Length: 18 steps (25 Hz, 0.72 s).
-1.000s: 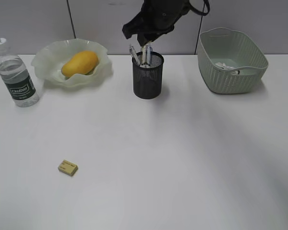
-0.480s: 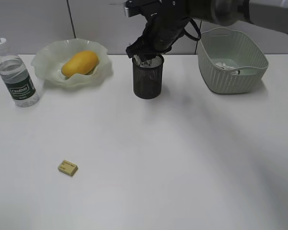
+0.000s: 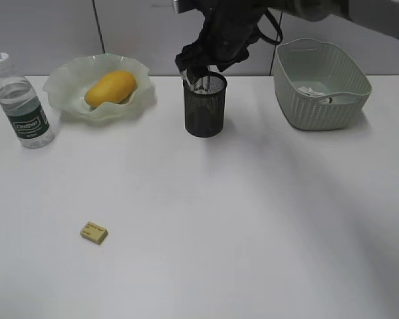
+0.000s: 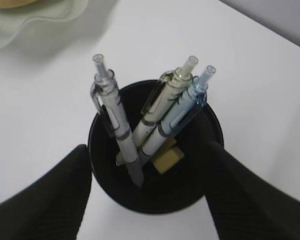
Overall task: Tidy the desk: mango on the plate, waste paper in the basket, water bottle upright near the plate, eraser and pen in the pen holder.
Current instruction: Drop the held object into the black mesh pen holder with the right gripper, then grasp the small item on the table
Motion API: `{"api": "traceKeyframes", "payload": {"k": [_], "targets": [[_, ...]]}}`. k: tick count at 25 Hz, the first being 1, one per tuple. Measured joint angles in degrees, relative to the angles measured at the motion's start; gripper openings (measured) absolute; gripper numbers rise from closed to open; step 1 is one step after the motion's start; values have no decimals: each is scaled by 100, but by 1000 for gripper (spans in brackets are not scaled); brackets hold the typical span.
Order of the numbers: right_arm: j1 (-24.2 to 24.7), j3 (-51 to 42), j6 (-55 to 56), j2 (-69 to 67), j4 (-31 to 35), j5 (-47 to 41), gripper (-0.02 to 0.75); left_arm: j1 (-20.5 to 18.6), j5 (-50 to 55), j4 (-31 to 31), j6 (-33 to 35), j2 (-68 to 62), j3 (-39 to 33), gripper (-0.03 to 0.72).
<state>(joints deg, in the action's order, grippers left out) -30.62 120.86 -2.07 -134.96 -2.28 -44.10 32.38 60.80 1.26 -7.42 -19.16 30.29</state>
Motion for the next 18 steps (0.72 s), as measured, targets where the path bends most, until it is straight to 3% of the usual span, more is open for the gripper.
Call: {"api": "traceKeyframes", "payload": {"k": [8, 13, 18], "targets": [[0, 1140, -5, 6, 0, -2335, 551, 0, 0, 0, 0, 0, 0, 445], [-5, 845, -5, 446, 36, -2492, 551, 0, 0, 7, 0, 0, 0, 445], [-5, -118, -5, 1386, 99, -2505, 551, 0, 0, 7, 0, 0, 0, 445]]}}
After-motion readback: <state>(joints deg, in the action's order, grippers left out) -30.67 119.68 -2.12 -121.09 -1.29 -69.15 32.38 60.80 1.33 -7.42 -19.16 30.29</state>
